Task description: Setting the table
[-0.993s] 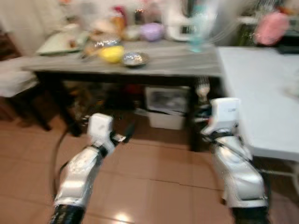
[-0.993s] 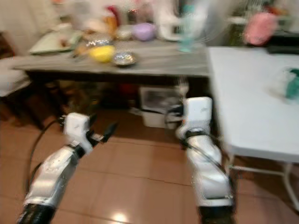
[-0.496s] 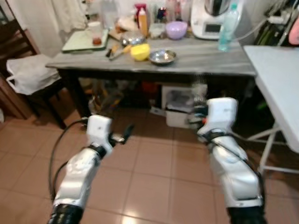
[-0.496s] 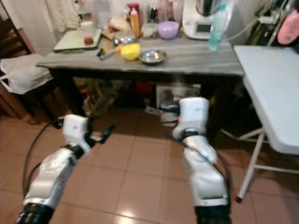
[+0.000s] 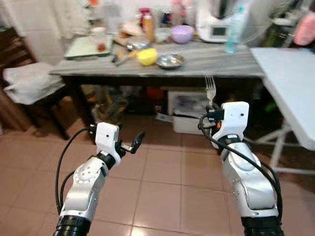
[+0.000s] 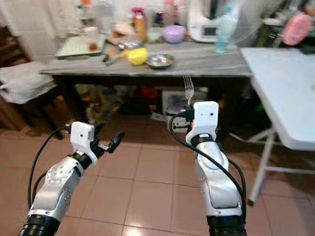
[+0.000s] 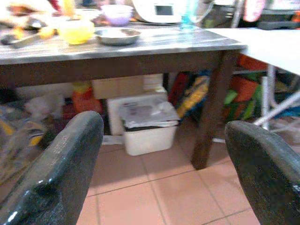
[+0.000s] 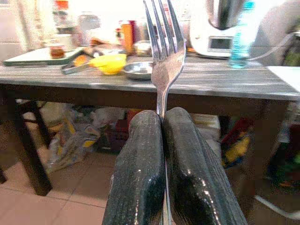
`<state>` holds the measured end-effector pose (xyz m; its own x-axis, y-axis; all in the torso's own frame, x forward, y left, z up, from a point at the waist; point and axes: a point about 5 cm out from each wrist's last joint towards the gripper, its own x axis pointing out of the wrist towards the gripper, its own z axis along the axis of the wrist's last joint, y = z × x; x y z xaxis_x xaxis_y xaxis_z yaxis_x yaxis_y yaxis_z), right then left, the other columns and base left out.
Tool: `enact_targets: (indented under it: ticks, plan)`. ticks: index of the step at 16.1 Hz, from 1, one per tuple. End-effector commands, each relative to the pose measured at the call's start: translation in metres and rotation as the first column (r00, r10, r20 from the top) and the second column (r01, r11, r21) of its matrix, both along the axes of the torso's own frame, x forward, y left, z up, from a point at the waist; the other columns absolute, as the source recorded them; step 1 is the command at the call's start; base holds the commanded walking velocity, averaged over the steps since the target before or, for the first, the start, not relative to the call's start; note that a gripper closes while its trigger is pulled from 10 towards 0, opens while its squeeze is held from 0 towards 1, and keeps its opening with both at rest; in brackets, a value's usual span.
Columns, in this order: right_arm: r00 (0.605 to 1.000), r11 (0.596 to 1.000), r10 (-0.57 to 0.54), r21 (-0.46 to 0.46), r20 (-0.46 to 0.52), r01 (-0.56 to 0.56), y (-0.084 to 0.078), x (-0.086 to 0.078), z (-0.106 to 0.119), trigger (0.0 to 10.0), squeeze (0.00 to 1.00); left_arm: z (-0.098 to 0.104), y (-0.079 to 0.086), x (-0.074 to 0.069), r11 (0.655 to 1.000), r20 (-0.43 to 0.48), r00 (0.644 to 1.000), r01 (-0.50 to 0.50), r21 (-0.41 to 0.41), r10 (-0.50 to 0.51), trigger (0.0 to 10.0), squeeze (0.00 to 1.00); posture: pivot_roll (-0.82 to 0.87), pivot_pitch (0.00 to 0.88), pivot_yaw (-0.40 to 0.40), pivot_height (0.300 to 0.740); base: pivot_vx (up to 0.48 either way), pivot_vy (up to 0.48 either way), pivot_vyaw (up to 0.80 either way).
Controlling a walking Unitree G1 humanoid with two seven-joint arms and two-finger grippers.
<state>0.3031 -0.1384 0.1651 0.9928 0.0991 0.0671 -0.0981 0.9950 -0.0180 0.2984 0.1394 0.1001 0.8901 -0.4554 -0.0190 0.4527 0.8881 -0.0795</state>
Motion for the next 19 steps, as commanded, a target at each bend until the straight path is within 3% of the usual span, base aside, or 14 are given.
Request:
enact_targets:
  ticks: [1,19]
  plan:
    - [1.0,1.0,0.004,0.003,0.016,-0.004,0.0005,0.0008,0.0038,10.0,0.0,0.0053,0.0011,0.0007,1.0,0.018,1.0,0.003,0.005,-0.003,10.0,0.0,-0.08,0.0,0.074,0.74,0.48,0.0,0.0]
    - [1.0,1.0,0.009,0.009,0.007,-0.009,0.0016,0.0025,0.0023,10.0,0.0,0.0027,-0.0046,-0.0025,0.999,0.002,0.999,0.035,0.002,-0.035,10.0,0.0,-0.08,0.0,0.072,0.74,0.48,0.0,0.0]
